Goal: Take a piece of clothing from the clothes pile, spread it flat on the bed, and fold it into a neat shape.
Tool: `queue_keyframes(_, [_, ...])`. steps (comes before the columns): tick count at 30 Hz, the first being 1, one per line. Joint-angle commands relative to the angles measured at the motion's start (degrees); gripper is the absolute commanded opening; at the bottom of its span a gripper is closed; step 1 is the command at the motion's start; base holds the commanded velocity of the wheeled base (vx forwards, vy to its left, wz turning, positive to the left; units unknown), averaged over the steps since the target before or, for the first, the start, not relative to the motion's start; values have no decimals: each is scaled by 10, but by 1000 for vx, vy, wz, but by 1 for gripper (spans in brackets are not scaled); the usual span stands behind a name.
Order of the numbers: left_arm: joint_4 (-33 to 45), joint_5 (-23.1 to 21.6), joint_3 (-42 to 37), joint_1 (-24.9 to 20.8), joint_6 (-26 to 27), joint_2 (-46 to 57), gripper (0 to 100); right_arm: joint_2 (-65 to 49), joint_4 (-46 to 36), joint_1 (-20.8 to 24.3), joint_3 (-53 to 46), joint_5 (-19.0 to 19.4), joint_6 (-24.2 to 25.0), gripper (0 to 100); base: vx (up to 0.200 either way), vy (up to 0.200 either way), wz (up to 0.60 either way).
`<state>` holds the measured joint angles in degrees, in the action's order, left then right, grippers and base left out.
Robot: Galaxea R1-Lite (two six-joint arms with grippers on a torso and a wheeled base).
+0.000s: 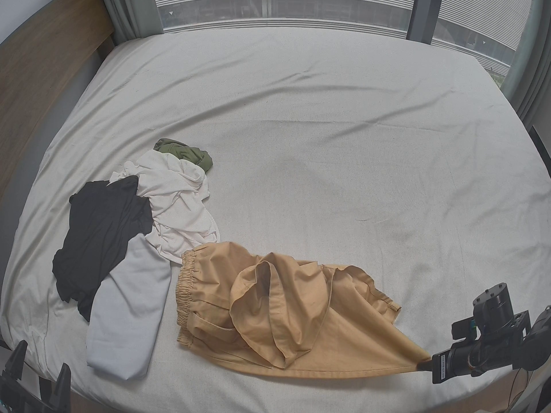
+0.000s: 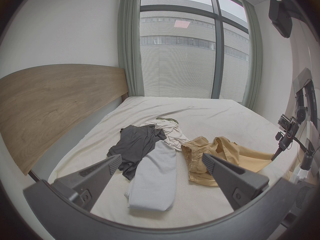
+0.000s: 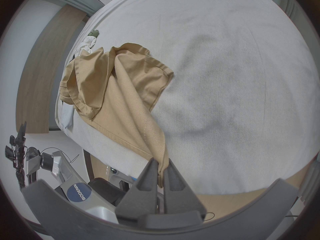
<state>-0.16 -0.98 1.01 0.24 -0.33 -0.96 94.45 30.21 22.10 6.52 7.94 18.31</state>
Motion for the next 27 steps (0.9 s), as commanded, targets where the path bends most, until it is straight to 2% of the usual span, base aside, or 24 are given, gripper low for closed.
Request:
queue_keyframes(1, [0,0,-10,0,0,9,100,-12,0,-14,-10,0,-3,0,0,0,0])
queue_keyframes(12, [0,0,-10,0,0,9,100,-50,-40,-30,-16,0,-4,0,0,0,0])
queue_keyframes(27, [0,0,-10,0,1,9,100,-30,-37,-27,0,1,-4,0,0,0,0])
